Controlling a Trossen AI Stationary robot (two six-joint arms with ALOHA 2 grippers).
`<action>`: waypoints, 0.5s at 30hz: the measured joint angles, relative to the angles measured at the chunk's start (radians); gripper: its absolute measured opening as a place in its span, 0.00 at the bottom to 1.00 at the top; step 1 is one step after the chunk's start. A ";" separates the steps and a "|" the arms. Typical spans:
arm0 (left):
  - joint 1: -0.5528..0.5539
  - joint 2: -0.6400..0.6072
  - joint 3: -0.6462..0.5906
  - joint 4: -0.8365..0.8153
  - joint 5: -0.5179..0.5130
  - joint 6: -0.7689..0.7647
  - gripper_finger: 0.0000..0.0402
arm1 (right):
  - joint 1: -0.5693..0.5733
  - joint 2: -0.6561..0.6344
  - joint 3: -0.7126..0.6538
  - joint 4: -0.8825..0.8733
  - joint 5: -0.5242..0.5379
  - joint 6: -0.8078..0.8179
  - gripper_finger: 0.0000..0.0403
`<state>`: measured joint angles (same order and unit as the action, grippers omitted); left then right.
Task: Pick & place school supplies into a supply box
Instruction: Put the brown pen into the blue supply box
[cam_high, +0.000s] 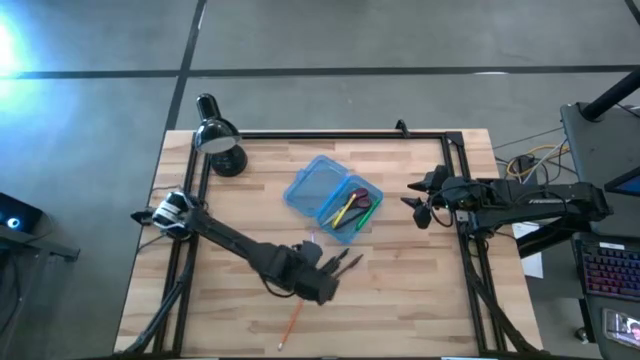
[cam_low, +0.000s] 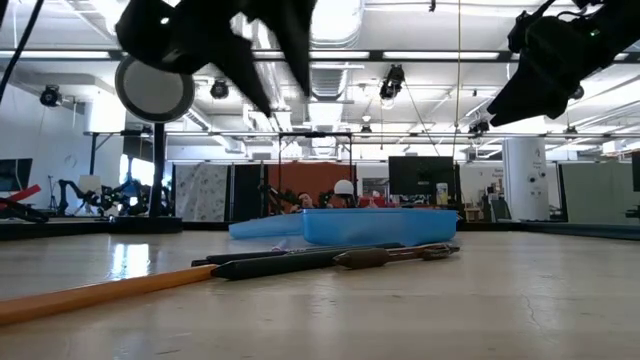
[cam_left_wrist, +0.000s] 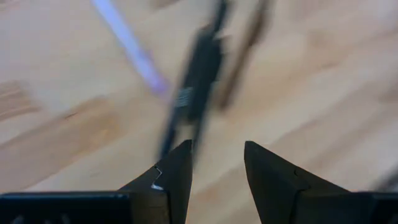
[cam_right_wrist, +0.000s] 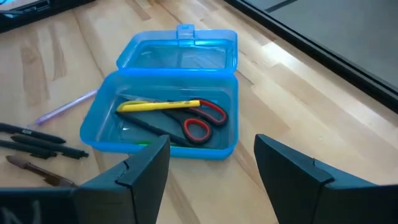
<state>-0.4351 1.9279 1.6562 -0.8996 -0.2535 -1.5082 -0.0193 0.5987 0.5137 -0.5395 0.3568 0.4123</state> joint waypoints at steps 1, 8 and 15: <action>-0.004 -0.019 -0.026 0.054 -0.002 0.003 0.32 | 0.000 0.000 0.000 0.000 0.000 0.000 0.56; -0.010 -0.198 -0.359 0.322 -0.003 -0.153 0.31 | 0.000 0.001 0.000 0.000 0.001 -0.003 0.56; -0.060 -0.348 -0.479 0.346 0.013 -0.103 0.31 | 0.000 0.001 -0.002 -0.001 0.002 0.000 0.56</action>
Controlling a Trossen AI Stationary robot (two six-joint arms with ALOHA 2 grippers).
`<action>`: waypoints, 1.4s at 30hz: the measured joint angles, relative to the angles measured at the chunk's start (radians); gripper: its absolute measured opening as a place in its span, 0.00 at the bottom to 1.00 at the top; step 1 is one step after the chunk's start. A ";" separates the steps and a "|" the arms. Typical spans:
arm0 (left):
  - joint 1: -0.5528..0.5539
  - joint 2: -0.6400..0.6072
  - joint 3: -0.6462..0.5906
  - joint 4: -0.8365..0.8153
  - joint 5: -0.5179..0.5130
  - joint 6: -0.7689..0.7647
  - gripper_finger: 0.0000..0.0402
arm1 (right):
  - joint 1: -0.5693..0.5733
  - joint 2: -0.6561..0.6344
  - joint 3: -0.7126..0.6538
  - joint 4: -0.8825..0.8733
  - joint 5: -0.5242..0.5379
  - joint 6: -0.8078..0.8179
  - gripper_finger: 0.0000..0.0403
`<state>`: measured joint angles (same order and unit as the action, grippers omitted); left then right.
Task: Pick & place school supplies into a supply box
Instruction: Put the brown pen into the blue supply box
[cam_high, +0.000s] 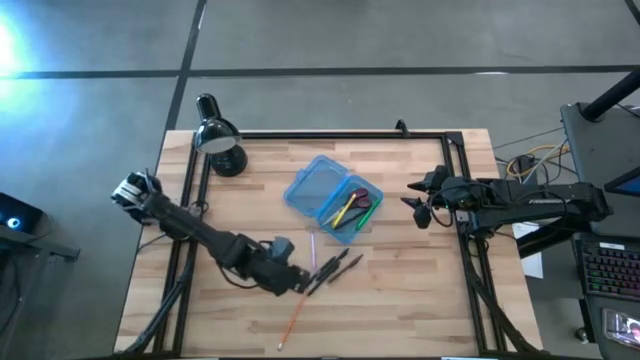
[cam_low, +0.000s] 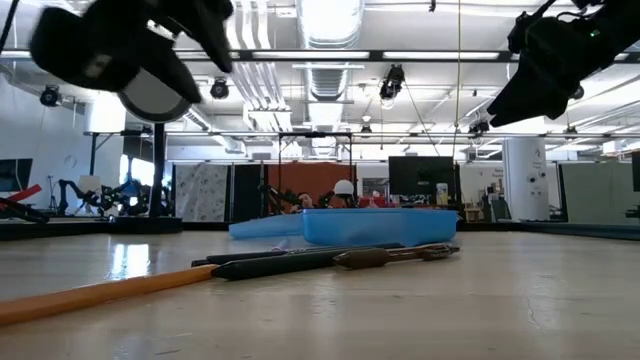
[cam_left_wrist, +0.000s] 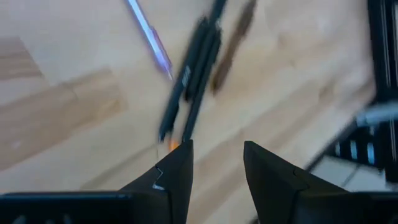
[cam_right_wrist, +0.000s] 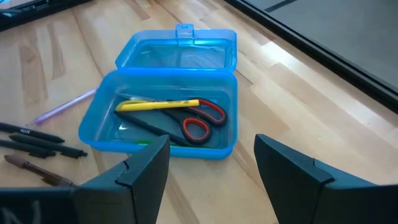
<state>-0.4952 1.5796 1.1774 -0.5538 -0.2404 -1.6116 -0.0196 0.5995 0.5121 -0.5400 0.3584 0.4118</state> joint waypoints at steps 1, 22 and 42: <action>-0.010 -0.001 0.004 -0.017 0.022 0.016 0.31 | 0.000 0.000 0.000 0.000 0.000 0.000 0.56; -0.022 0.068 0.059 -0.139 0.011 0.068 0.31 | 0.002 0.251 0.005 0.084 -0.382 -0.145 0.56; -0.020 0.067 0.059 -0.128 -0.032 0.216 0.31 | 0.366 0.773 0.159 0.316 -0.316 -0.335 0.56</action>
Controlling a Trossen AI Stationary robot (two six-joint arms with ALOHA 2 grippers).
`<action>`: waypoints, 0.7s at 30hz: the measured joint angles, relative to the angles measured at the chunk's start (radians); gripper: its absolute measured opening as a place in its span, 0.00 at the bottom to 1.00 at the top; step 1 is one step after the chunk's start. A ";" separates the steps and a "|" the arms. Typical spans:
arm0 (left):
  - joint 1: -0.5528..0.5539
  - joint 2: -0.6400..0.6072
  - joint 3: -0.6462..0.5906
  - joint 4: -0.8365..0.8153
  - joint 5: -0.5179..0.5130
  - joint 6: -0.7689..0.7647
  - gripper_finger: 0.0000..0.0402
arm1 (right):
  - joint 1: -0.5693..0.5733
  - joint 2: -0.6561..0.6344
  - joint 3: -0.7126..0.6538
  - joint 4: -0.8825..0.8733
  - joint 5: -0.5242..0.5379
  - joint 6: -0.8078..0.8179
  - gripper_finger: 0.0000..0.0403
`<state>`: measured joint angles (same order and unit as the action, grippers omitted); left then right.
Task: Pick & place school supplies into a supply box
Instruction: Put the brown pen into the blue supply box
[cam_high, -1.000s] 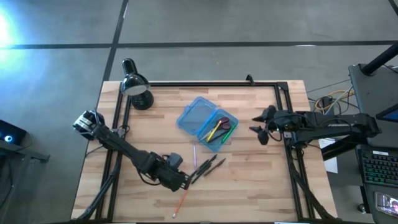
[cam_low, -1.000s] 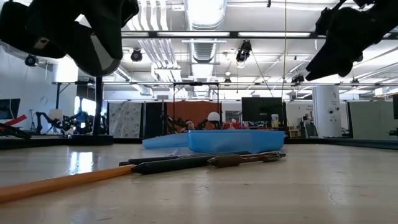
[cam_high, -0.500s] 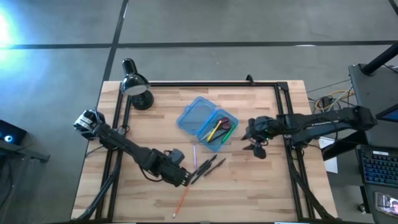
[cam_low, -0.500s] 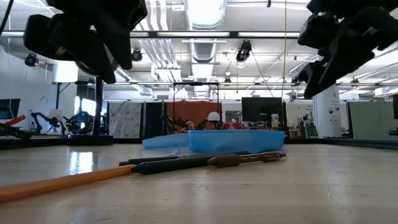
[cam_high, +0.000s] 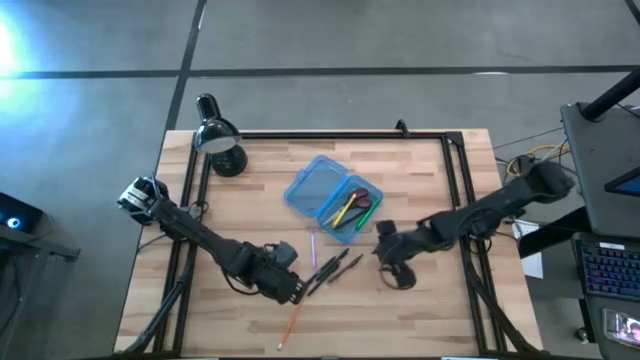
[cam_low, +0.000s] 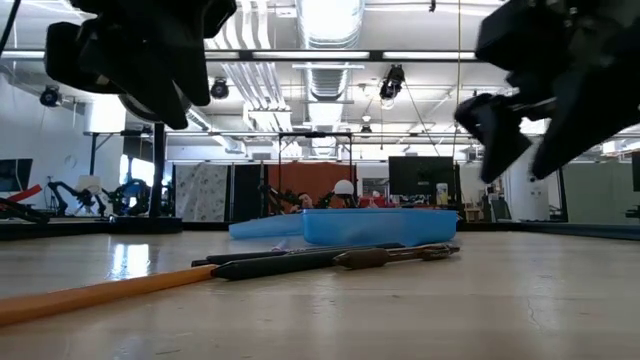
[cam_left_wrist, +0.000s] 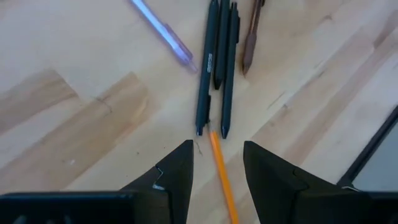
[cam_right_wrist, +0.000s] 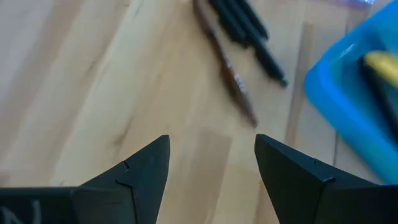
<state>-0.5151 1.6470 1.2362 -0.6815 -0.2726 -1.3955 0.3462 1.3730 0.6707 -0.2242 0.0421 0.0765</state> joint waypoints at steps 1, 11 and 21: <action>-0.001 0.000 0.000 0.000 -0.010 0.005 0.31 | -0.001 0.029 0.016 0.013 0.011 -0.010 0.56; -0.001 0.000 0.000 0.001 -0.042 0.014 0.31 | -0.030 0.285 0.147 0.038 0.000 -0.165 0.54; -0.001 0.000 0.000 0.001 -0.044 0.003 0.31 | -0.051 0.384 0.227 0.042 -0.061 -0.236 0.47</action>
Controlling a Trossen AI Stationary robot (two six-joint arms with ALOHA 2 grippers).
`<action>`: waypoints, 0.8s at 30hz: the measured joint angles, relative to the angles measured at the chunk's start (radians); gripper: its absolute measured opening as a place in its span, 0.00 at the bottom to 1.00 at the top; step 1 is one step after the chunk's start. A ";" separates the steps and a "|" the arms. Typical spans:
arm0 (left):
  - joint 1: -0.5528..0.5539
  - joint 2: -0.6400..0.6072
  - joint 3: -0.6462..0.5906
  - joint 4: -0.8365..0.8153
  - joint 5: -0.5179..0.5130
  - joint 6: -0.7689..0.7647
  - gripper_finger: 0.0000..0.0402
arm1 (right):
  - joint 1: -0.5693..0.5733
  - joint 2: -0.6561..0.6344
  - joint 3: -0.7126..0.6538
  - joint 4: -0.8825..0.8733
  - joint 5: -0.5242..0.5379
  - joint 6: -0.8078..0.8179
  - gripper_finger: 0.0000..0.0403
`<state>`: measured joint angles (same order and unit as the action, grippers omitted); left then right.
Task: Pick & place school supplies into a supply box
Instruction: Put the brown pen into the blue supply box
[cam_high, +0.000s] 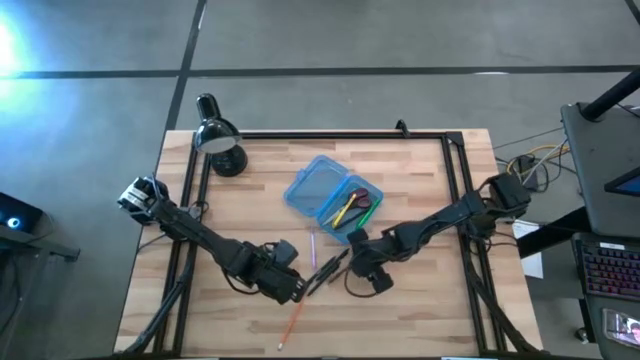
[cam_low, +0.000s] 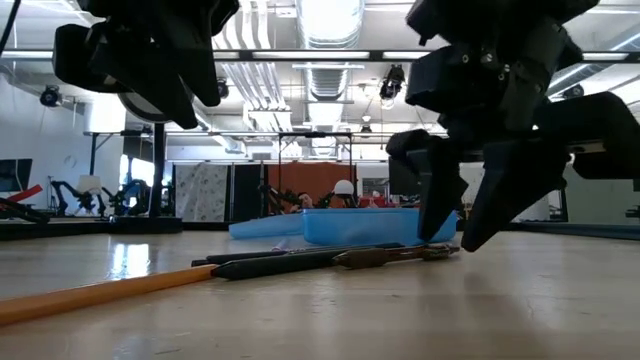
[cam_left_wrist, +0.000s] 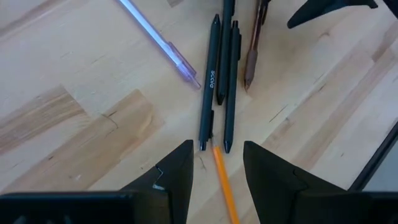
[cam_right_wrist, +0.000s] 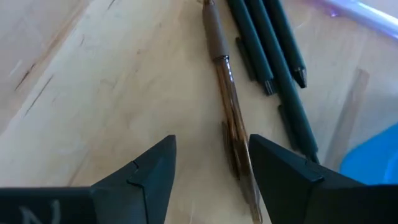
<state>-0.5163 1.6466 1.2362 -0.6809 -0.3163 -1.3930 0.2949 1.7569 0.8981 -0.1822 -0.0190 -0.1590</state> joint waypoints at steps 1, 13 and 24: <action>0.000 0.000 0.000 0.001 0.000 0.000 0.31 | -0.007 0.008 0.003 0.002 -0.016 -0.004 0.47; 0.000 0.000 0.000 0.000 -0.027 -0.006 0.31 | -0.060 0.066 0.024 0.003 -0.061 0.017 0.46; 0.007 0.000 0.000 0.000 -0.027 -0.006 0.31 | -0.062 0.079 0.018 0.010 -0.029 0.070 0.22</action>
<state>-0.5089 1.6466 1.2362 -0.6811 -0.3431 -1.3991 0.2329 1.8356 0.9161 -0.1723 -0.0478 -0.0894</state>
